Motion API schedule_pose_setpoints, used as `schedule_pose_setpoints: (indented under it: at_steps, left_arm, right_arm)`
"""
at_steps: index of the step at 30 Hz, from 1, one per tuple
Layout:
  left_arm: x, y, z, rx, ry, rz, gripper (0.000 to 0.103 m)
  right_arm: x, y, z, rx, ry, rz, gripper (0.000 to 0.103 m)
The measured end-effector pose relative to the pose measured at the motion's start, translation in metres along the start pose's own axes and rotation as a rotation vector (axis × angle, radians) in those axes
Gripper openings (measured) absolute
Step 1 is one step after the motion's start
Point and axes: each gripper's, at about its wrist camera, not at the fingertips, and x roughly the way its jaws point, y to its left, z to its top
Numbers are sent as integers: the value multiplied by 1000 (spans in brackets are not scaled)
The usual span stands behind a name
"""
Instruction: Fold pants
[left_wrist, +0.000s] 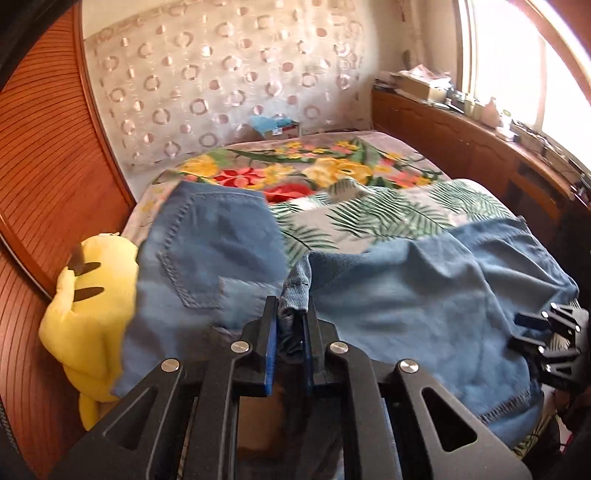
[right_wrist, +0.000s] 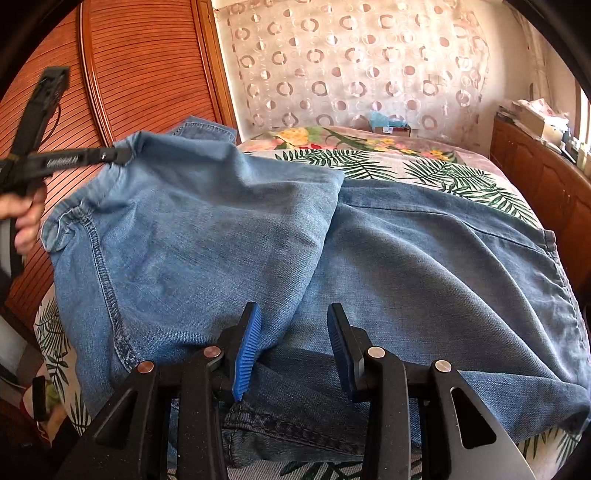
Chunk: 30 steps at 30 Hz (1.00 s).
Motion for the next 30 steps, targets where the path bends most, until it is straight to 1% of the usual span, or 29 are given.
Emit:
schedule_pose_setpoints:
  at_steps: [4, 8, 11, 13, 14, 15, 17, 21, 26, 28, 30]
  left_arm:
    - [8, 12, 5, -4, 16, 18, 13]
    - [11, 18, 0, -7, 38, 27, 13]
    - [7, 22, -6, -17, 45, 28, 21]
    - [3, 20, -10, -11, 39, 36, 38]
    - [0, 20, -12, -9, 36, 38, 42]
    - [-4, 19, -16, -9, 29, 37, 49]
    - [-11, 17, -26, -18, 24, 28, 49]
    - [-27, 4, -58, -18, 6, 4, 49]
    - [-37, -6, -87, -24, 11, 23, 49]
    - [-41, -2, -94, -55, -8, 39, 49]
    - [-44, 1, -100, -73, -12, 21, 49]
  right_arm:
    - [0, 0, 0, 1, 0, 0, 39]
    - [1, 0, 0, 1, 0, 0, 39]
    - [1, 0, 0, 0, 0, 0, 39]
    - [1, 0, 0, 0, 0, -1, 39]
    - [1, 0, 0, 0, 0, 0, 39]
    - [1, 0, 0, 1, 0, 0, 39]
    - [1, 0, 0, 1, -1, 0, 39]
    - [1, 0, 0, 2, -1, -1, 39]
    - [1, 1, -1, 1, 0, 0, 39]
    - [1, 1, -1, 0, -1, 3, 39]
    - [2, 1, -1, -1, 0, 3, 39]
